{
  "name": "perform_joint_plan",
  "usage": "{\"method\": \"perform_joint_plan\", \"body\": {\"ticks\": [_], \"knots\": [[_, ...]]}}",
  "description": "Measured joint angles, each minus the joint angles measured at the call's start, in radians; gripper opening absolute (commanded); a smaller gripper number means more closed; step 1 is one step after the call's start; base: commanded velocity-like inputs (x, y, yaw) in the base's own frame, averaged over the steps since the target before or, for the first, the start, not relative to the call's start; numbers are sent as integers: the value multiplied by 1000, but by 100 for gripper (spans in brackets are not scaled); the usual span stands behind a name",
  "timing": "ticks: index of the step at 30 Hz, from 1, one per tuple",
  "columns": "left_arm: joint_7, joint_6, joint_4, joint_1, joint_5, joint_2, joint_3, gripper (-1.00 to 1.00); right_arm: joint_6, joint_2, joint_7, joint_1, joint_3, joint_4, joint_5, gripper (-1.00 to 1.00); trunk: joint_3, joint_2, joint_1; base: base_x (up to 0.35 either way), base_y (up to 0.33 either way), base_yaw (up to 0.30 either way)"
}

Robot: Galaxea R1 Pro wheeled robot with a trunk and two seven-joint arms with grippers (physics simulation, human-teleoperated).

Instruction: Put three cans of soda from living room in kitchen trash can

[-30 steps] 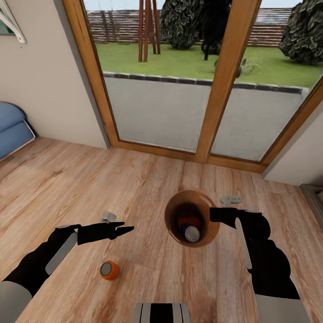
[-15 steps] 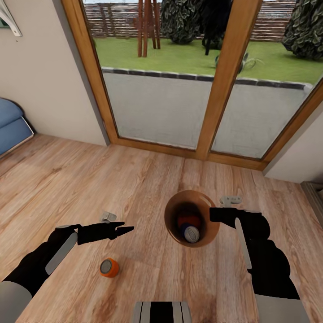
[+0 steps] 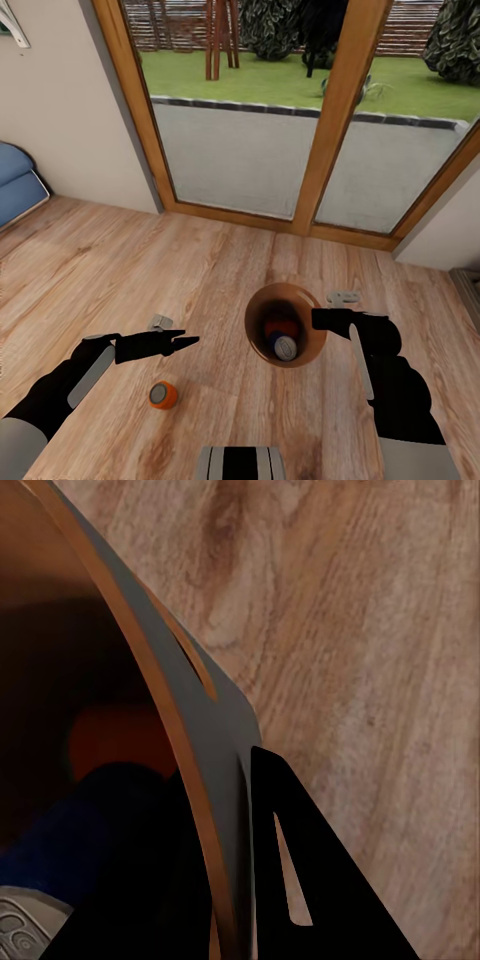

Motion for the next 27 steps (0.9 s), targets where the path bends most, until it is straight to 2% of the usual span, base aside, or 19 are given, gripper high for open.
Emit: {"method": "perform_joint_plan", "body": {"ticks": [2,7,12,16,20,23,27], "knots": [[0,0,0,0,0,0,0,100,-1,0,-1,0,0,0,8,-100,0,0,0,0,0,200],[-1,0,0,0,0,0,0,100,1,0,1,0,0,0,-9,-100,0,0,0,0,0,242],[-1,1,0,0,0,0,0,100,0,0,0,0,-1,0,2,-100,0,0,0,0,0,254],[-2,1,0,0,1,0,0,100,0,0,1,0,0,0,-6,-100,0,0,0,0,0,228],[-1,1,0,0,1,0,0,100,1,0,1,0,0,0,-10,-100,0,0,0,59,0,77],[3,1,1,0,1,-1,0,100,0,0,0,0,-1,0,1,-100,0,0,0,251,0,15],[5,0,2,0,1,-3,-5,100,0,0,1,0,0,0,-4,-100,0,0,0,323,0,3]]}}
